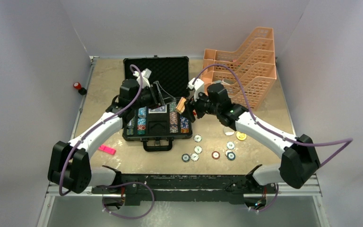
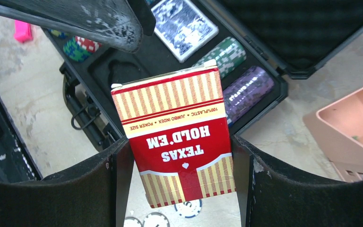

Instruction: Pack up texas hold em set

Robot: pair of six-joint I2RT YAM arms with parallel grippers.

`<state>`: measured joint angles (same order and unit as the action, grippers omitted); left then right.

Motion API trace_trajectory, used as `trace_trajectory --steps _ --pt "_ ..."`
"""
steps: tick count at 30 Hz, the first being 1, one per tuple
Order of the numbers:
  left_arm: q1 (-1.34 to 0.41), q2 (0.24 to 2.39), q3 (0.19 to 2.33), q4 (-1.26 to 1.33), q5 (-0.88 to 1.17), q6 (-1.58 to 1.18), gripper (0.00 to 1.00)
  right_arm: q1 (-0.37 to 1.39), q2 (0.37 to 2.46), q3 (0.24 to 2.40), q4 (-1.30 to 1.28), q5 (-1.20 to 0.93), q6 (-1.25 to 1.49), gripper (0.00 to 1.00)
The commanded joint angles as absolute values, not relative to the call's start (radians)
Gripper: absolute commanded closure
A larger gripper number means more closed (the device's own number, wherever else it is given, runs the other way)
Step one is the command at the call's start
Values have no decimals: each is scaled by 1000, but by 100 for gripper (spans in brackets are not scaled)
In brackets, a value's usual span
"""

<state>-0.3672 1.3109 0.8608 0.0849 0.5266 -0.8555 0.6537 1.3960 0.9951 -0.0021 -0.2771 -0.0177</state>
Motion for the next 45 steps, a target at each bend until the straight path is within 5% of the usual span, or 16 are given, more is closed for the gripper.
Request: trace_trajectory --steps 1,14,25,30,35,45 --pt "-368 1280 842 218 557 -934 36 647 1393 1057 63 -349 -63 44" --pt "-384 1401 860 242 726 -1015 45 650 1391 1087 68 -382 -122 44" --pt "-388 1403 866 287 768 -1074 76 650 1376 1082 76 -419 -133 44" --pt "-403 1406 847 336 756 -1104 100 650 1360 1073 90 -430 -123 38" --pt "-401 1341 839 261 596 -1045 100 650 1318 1050 69 -389 -97 15" --pt "-393 1139 883 -232 186 -810 100 649 1187 944 161 -363 -2 10"
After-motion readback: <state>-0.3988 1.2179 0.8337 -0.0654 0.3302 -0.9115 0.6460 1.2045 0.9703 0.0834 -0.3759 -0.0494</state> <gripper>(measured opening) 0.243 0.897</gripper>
